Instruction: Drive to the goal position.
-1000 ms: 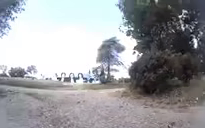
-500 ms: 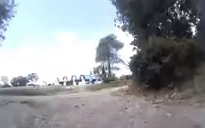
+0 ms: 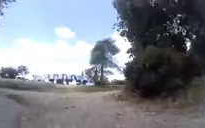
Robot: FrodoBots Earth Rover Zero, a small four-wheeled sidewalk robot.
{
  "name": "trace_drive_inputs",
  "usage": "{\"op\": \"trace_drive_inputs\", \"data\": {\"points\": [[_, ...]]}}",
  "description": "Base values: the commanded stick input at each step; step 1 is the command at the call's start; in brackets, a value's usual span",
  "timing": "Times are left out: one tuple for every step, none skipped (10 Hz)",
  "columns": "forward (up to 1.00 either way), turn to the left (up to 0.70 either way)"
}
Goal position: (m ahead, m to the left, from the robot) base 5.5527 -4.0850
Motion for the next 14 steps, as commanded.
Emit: {"op": "trace_drive_inputs", "data": {"points": [[0.85, 0.31], [0.85, 0.34], [0.85, 0.34], [0.85, 0.11], [0.85, 0.0], [0.85, 0.0], [0.85, 0.0], [0.85, 0.0], [0.85, 0.0], [0.85, 0.03], [0.85, 0.33], [0.85, 0.33], [0.85, 0.34], [0.85, 0.34]]}}
